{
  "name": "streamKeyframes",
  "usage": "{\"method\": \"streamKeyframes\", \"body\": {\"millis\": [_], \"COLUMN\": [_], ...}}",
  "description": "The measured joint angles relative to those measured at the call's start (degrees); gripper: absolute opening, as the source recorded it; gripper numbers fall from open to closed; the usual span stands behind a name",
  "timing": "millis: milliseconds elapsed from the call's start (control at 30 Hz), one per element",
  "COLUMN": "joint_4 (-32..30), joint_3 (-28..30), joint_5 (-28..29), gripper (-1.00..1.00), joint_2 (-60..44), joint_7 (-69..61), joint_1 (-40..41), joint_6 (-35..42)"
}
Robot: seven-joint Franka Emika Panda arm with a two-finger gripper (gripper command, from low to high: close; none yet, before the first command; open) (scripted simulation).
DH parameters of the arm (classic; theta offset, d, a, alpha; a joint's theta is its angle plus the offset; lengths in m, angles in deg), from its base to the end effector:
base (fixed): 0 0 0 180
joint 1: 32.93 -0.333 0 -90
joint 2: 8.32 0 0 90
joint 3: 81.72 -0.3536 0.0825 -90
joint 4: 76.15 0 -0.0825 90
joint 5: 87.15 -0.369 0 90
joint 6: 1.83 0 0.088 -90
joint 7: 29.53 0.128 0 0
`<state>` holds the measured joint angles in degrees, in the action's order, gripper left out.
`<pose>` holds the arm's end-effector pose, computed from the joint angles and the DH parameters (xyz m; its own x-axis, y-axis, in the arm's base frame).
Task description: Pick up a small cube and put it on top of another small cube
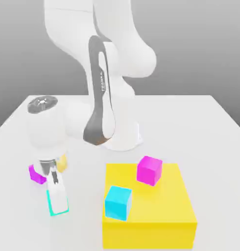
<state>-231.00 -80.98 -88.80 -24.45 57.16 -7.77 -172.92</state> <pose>0.3634 -0.1790 0.1704 -0.4098 -0.9122 -0.0008 -0.9122 0.4098 -0.0020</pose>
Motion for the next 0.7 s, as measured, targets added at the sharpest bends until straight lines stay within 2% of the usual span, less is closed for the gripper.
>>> {"method": "streamKeyframes", "body": {"millis": [167, 333, 700], "joint_4": [-1.76, -2.98, -5.58], "joint_3": [0.37, -3.45, -14.77], "joint_5": [1.09, 1.23, -7.05], "gripper": [-1.00, -1.00, -1.00], "joint_2": [9.68, 19.83, 41.49], "joint_7": [0.80, 7.09, 18.03], "joint_1": [-0.13, -6.48, -20.49], "joint_6": [7.94, 16.75, 35.51]}}
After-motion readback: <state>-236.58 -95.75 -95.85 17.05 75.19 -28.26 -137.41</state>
